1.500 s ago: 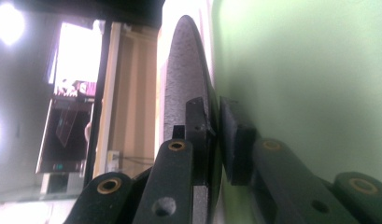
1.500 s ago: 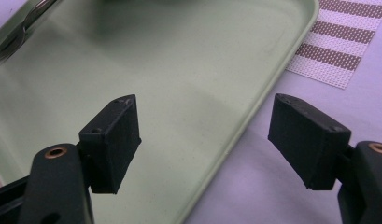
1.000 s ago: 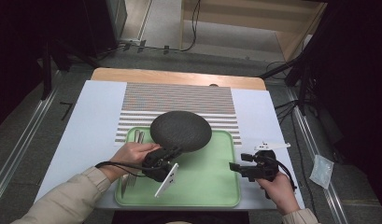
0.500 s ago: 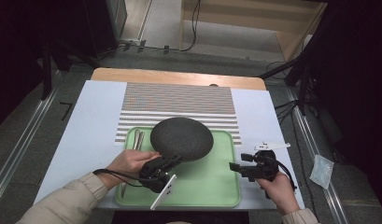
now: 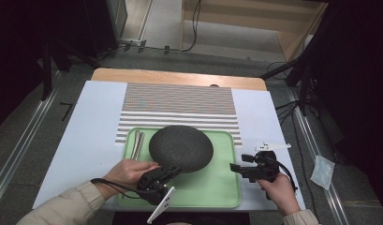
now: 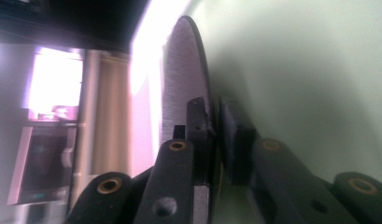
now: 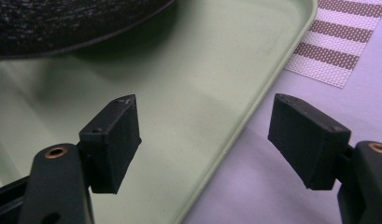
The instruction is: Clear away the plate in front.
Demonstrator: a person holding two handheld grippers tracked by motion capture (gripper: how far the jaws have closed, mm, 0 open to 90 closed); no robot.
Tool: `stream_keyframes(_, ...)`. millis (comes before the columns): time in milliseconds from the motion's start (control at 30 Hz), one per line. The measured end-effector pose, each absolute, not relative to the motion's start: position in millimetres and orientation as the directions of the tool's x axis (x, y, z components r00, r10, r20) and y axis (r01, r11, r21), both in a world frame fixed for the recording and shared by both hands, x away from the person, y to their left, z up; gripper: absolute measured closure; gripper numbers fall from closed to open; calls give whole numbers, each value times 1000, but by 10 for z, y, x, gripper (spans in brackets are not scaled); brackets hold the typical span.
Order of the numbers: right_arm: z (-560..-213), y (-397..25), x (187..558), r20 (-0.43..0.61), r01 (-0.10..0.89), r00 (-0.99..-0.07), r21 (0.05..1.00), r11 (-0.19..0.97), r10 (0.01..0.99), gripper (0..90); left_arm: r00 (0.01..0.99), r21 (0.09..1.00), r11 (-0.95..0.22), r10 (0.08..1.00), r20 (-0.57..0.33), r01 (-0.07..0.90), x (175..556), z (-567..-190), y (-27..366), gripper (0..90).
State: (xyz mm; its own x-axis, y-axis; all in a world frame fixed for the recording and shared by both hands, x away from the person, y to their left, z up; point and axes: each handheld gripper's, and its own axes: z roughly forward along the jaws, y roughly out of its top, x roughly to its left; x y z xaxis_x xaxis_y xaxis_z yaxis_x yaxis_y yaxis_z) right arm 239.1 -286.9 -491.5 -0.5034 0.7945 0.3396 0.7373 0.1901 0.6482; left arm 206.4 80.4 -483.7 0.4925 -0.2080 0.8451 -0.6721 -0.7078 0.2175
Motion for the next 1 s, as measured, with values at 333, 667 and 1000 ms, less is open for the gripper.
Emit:
stream_keyframes(333, -4920, -2860, 2392, 336, 738, -503, 646, 194, 796, 230, 577, 227, -714, -293, 763, -662, 2103, -4914, 772, 829)
stream_keyframes(667, -4923, -2854, 2392, 332, 736, -510, 645, 202, 794, 230, 737, 441, -694, -193, 648, -570, 2156, -5070, 734, 704)
stream_keyframes(1000, -4928, -2846, 2393, 334, 738, -510, 643, 204, 793, 230, 811, 530, -683, -160, 563, -503, 2216, -5066, 732, 604)
